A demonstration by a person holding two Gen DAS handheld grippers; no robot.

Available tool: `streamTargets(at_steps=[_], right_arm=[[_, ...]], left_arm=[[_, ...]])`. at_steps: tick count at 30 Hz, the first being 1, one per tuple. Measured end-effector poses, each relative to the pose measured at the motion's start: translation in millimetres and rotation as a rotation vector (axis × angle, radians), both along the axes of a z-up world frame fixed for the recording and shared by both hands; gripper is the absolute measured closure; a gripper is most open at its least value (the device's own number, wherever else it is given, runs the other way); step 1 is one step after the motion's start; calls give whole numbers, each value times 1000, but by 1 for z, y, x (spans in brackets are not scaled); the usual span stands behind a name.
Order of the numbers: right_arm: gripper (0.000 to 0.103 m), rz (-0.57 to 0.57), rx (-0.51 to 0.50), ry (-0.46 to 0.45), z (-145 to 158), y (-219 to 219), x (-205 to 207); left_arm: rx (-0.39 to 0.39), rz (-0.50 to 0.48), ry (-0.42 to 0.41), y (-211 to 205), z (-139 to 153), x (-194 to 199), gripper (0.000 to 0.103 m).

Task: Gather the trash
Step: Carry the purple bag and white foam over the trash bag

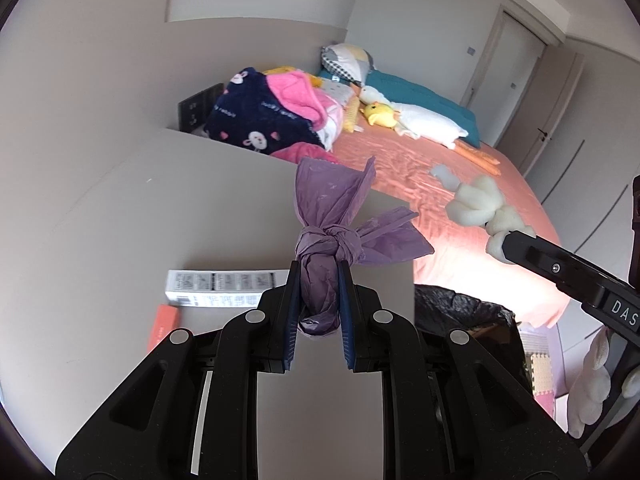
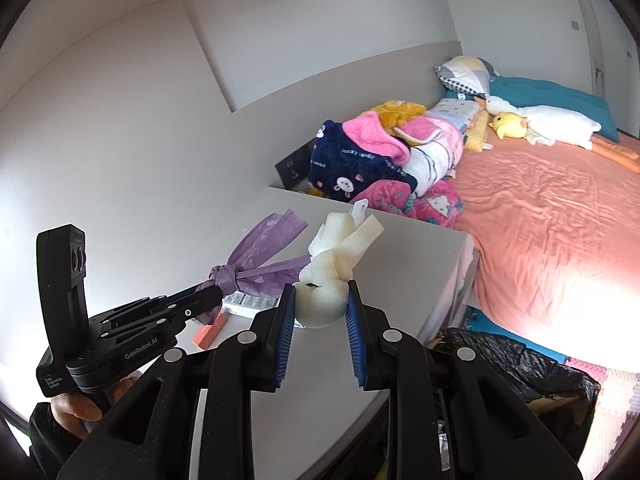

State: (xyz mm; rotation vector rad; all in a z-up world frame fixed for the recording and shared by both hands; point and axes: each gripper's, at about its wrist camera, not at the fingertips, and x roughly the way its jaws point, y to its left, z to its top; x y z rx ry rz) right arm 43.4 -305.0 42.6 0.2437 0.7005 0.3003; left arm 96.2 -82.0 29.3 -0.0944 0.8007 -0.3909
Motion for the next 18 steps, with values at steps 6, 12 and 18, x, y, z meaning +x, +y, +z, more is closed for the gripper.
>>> streamTargets(at_steps=[6, 12, 18], right_arm=[[76, -34, -2, -9, 2, -21, -14], [76, -76, 0, -15, 3, -45, -24], [76, -128, 10, -25, 4, -71, -36]], left_arm=[[-7, -45, 1, -24, 3, -6, 86], [-11, -99, 3, -51, 3, -9, 86], [-7, -161, 5, -79, 4, -13, 86]])
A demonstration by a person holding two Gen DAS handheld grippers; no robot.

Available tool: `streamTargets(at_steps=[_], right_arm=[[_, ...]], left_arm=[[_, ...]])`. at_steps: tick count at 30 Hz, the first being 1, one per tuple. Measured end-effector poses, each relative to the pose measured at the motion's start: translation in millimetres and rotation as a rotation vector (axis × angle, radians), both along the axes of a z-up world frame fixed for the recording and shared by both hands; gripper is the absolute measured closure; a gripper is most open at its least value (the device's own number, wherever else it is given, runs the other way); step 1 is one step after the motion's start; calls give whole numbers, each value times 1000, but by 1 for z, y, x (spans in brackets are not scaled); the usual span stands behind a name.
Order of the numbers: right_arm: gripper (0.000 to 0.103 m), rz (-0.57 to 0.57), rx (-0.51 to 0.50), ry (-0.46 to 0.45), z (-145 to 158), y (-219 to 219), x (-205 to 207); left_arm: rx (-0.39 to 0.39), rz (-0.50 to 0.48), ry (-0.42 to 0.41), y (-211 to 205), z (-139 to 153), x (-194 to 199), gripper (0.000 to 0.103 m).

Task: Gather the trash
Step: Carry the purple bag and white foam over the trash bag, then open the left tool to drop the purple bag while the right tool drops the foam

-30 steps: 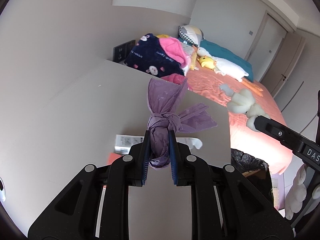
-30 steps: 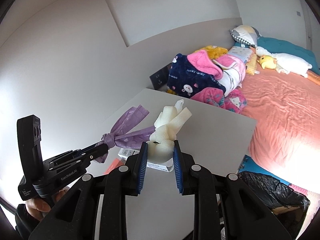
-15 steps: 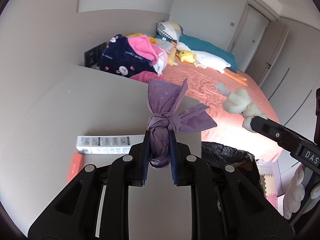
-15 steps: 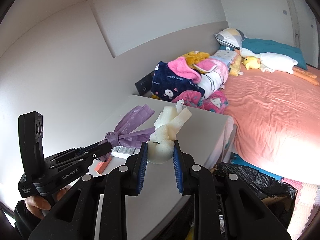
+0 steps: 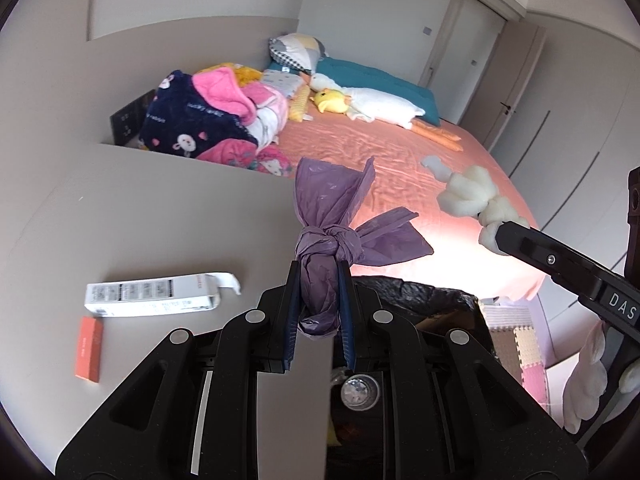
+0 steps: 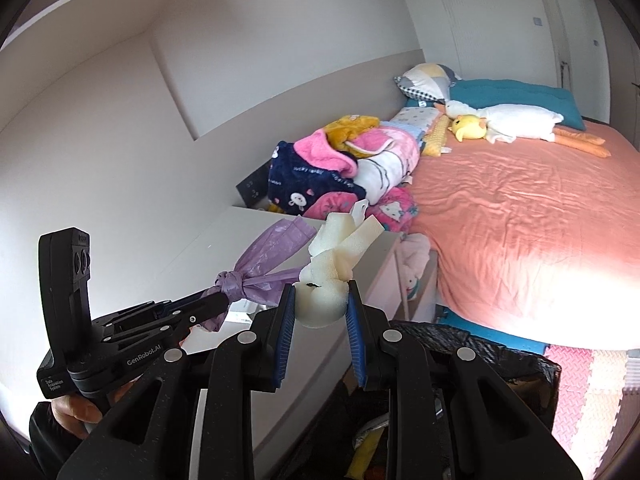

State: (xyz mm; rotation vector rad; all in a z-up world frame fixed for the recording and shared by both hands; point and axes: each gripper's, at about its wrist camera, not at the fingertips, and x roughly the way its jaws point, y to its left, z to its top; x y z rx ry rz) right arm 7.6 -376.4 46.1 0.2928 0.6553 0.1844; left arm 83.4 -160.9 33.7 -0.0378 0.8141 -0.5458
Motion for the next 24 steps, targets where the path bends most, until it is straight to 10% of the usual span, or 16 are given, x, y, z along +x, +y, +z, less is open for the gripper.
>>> streamTargets(at_steps=[19, 21, 22, 23, 24], right_arm=[[76, -179, 30, -16, 1, -74, -42], [68, -193, 37, -16, 1, -80, -47], [46, -227, 22, -11, 2, -84, -50], [21, -262, 10, -12, 2, -87, -53], [17, -313, 1, -22, 2, -91, -58]], left_arm=[[-5, -193, 62, -74, -7, -18, 85], [-38, -234, 152, -79, -13, -15, 58], [-41, -228, 200, -80, -17, -13, 13], [-54, -221, 242, -81, -22, -12, 7], [-63, -227, 264, -82, -25, -11, 7]])
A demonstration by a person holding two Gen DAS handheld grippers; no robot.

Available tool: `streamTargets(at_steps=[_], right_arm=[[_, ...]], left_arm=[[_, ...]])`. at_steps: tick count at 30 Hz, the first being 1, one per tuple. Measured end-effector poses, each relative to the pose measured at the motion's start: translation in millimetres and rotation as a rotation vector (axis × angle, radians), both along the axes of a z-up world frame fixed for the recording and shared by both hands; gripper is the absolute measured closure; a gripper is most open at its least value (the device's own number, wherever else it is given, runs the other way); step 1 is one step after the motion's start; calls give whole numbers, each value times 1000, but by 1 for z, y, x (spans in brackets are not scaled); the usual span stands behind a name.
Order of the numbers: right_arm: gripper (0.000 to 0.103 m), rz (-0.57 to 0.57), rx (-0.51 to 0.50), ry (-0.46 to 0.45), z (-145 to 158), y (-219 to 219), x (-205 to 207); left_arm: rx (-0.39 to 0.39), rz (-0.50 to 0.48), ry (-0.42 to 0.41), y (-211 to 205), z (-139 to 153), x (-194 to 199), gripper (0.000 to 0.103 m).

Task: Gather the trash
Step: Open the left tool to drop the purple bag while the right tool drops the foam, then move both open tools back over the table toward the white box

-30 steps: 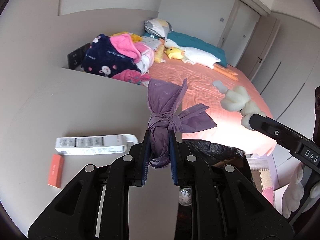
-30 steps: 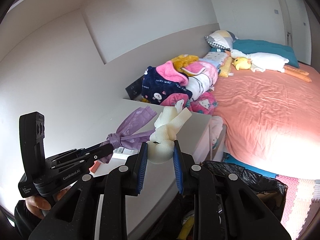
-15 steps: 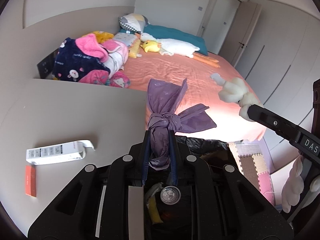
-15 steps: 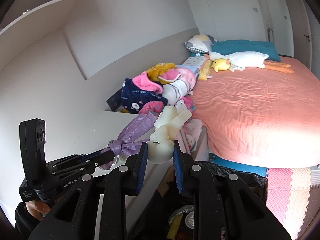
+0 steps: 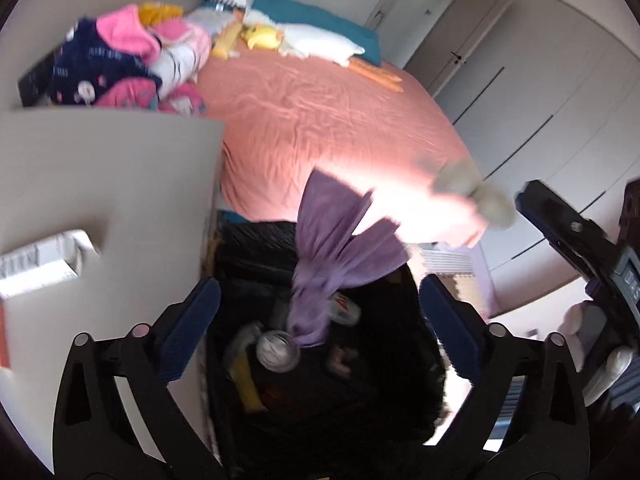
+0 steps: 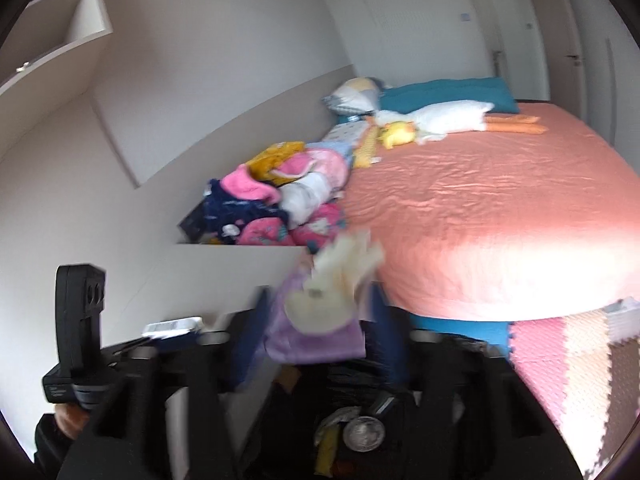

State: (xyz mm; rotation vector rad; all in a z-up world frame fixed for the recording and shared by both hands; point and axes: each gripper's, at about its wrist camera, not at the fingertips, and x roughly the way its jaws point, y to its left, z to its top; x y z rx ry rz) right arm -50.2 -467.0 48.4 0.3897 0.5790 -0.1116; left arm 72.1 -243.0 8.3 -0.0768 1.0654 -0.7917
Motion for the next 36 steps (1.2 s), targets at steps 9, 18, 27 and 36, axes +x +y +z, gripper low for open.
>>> streamTargets(at_steps=[9, 18, 27, 36], right_arm=[[17, -25, 39, 1, -7, -14, -1], [17, 19, 42, 11, -9, -3, 9], [17, 86, 41, 10, -10, 18, 22], [17, 159, 37, 27, -11, 45, 35]], left_arm=[[30, 28, 8, -3, -9, -6, 7], [41, 54, 8, 9, -10, -2, 7], [50, 114, -11, 33, -6, -3, 7], [59, 186, -10, 64, -7, -5, 7]])
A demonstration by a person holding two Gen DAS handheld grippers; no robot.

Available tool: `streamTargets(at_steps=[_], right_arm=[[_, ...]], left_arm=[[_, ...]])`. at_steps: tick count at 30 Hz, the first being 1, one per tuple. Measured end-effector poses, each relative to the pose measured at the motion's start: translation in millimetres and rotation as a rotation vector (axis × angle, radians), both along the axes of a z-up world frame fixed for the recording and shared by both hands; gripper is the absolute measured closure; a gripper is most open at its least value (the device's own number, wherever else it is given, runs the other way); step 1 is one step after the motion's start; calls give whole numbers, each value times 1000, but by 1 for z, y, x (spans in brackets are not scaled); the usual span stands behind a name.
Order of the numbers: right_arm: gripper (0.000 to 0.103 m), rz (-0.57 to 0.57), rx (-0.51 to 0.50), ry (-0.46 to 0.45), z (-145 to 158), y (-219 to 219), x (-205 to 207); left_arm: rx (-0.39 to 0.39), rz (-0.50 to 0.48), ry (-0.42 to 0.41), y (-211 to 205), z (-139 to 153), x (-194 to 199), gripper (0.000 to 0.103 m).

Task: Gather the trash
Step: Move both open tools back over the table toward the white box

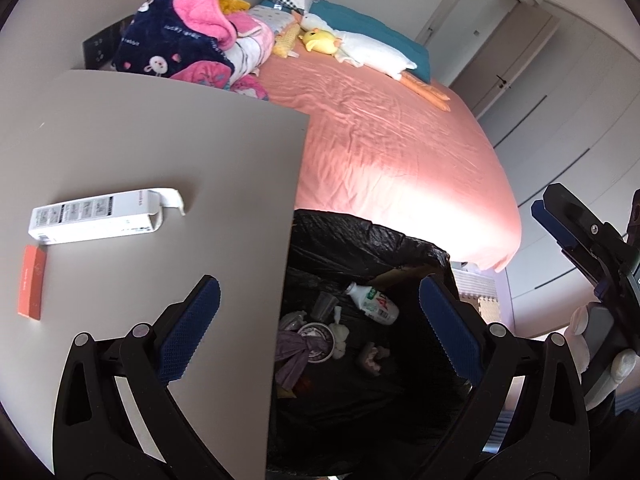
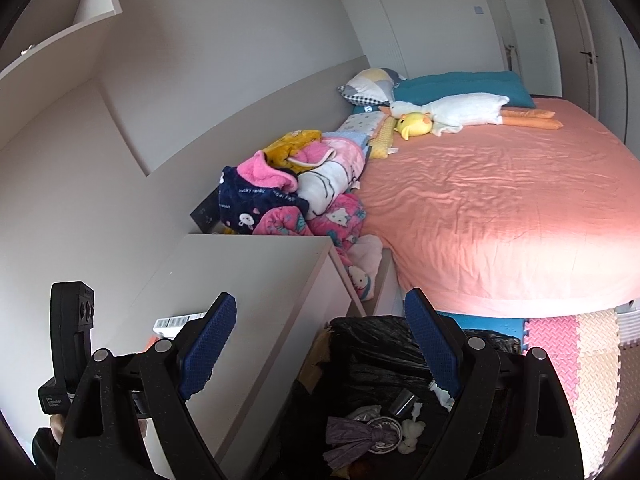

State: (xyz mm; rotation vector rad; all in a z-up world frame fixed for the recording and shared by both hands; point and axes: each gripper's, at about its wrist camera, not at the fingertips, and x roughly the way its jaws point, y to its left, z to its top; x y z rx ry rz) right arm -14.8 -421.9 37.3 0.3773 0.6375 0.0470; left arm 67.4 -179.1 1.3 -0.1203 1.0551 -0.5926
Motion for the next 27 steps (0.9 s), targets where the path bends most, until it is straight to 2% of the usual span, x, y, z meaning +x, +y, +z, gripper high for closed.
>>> streamTargets(at_steps=[21, 27], right_arm=[[17, 191, -26, 38, -8, 71, 42], [17, 256, -52, 38, -11, 98, 55]], left_arm=[[9, 171, 5, 74, -6, -2, 7], [39, 234, -21, 98, -10, -4, 7]])
